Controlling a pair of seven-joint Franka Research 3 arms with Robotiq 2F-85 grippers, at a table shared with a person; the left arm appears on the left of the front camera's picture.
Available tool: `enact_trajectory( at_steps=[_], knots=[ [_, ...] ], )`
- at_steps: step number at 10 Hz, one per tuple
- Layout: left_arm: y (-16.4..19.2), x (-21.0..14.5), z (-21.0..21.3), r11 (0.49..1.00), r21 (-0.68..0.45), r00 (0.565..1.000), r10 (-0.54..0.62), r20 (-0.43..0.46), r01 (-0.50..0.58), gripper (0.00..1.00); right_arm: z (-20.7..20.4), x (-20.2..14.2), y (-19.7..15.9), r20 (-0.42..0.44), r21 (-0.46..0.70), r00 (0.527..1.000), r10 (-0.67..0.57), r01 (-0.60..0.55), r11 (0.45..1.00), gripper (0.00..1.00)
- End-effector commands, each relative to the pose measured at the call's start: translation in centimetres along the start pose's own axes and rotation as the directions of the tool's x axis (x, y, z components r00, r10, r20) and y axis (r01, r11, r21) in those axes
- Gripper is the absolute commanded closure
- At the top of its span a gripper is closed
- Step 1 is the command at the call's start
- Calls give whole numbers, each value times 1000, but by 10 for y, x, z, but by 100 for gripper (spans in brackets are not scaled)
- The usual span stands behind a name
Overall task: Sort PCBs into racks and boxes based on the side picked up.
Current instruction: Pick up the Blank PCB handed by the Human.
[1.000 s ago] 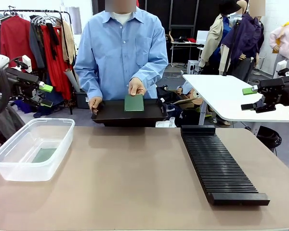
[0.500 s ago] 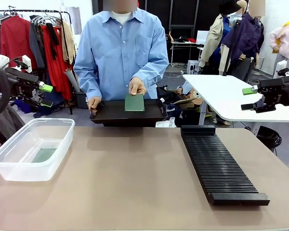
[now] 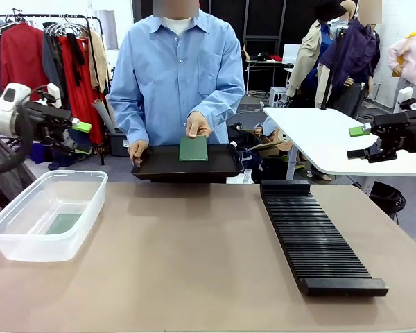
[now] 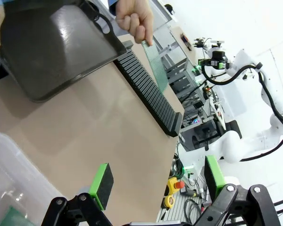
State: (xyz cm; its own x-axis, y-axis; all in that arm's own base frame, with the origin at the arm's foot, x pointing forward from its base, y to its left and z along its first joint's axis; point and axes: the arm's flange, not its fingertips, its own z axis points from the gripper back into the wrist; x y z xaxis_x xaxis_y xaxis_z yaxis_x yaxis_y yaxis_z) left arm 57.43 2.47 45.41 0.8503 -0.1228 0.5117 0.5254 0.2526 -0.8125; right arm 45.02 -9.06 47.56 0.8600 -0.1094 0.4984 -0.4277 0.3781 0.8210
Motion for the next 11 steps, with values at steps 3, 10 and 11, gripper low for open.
enact_trajectory(
  at_steps=[3, 10, 11],
  knots=[
    [13, 33, -41, 998, -61, 1000, 8, 27, -7, 0, 1, 1, 2, 2, 8, 1000, 6, -6, 1000, 0],
    [42, 64, -121, 986, -169, 999, -22, -38, 15, 0, 1, 1, 2, 2, 8, 1000, 6, -6, 1000, 0],
    [41, 60, -131, 985, -173, 999, -14, -31, 9, 0, 1, 1, 2, 2, 8, 1000, 6, -6, 1000, 0]
  ],
)
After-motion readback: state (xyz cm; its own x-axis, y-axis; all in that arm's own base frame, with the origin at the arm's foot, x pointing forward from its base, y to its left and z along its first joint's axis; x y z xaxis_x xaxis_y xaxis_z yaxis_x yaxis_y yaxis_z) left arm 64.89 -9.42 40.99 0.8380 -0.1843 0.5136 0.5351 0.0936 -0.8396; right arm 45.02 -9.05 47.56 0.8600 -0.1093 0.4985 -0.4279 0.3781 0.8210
